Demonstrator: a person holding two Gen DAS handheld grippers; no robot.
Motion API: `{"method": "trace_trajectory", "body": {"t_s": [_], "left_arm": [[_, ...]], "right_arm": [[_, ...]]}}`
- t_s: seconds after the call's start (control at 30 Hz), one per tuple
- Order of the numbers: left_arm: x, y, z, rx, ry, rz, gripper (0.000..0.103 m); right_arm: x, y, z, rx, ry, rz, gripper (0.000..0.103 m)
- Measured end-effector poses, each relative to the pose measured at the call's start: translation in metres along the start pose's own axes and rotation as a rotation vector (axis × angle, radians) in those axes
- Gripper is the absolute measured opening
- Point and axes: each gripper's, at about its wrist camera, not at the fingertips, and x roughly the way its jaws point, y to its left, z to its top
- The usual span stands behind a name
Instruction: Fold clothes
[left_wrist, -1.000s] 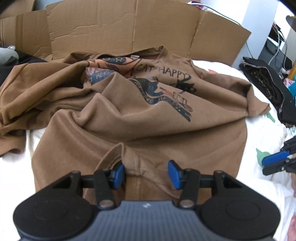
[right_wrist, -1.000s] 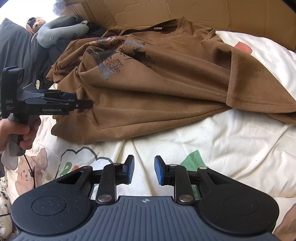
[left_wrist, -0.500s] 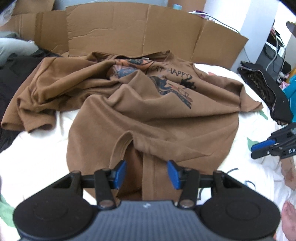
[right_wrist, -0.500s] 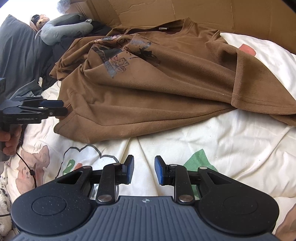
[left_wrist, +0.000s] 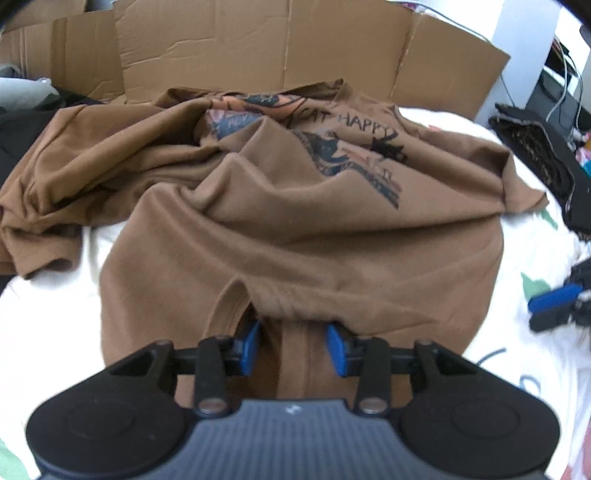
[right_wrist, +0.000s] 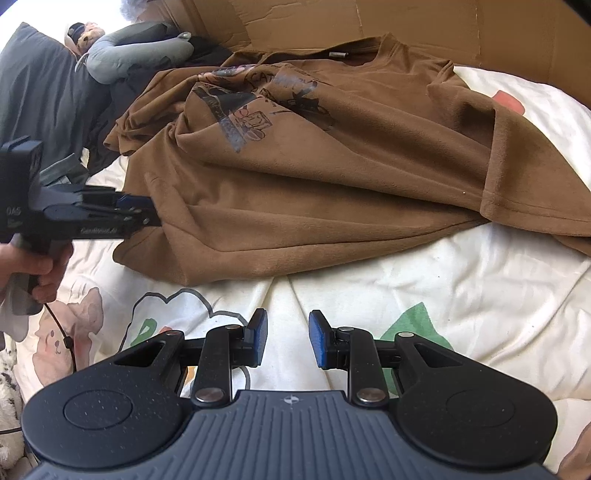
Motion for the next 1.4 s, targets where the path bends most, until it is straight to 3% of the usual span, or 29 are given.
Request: {"method": "trace_trajectory", "body": {"t_s": [0.27, 0.43, 0.47, 0.57, 0.63, 0.7, 1.03, 1.2, 1.4], "left_arm": [[0.009, -0.007, 0.006, 0.000, -0.027, -0.046, 0.051], [0.017, -0.007, 0.008, -0.009, -0.013, -0.044, 0.051], [0.018, -0.005, 0.009, -0.023, -0.014, -0.048, 0.049], [0.019, 0.002, 0.010, -0.067, -0.022, -0.043, 0.024], [0.016, 0.007, 0.011, -0.090, -0.027, -0.056, 0.020], [0.009, 0.010, 0.011, -0.104, -0.045, -0.071, 0.008], [-0.049, -0.008, 0.004, -0.097, -0.104, -0.133, 0.008], [-0.069, -0.022, -0.014, -0.116, -0.088, -0.145, 0.008], [-0.081, -0.037, -0.050, -0.126, -0.013, -0.178, 0.007]], "right_arm": [[0.001, 0.000, -0.002, -0.001, 0.007, 0.002, 0.031], [0.002, -0.003, -0.003, 0.009, 0.012, 0.001, 0.031], [0.003, -0.004, -0.004, 0.009, 0.014, 0.001, 0.031], [0.002, -0.004, -0.004, 0.008, 0.015, 0.002, 0.031], [0.002, -0.006, -0.004, 0.010, 0.014, 0.001, 0.031], [0.002, -0.006, -0.004, 0.013, 0.013, 0.000, 0.031], [-0.010, 0.004, 0.004, 0.031, -0.017, 0.046, 0.031], [-0.015, 0.017, 0.004, 0.043, -0.012, 0.088, 0.031], [-0.015, 0.024, -0.006, 0.074, 0.029, 0.118, 0.031]]}}
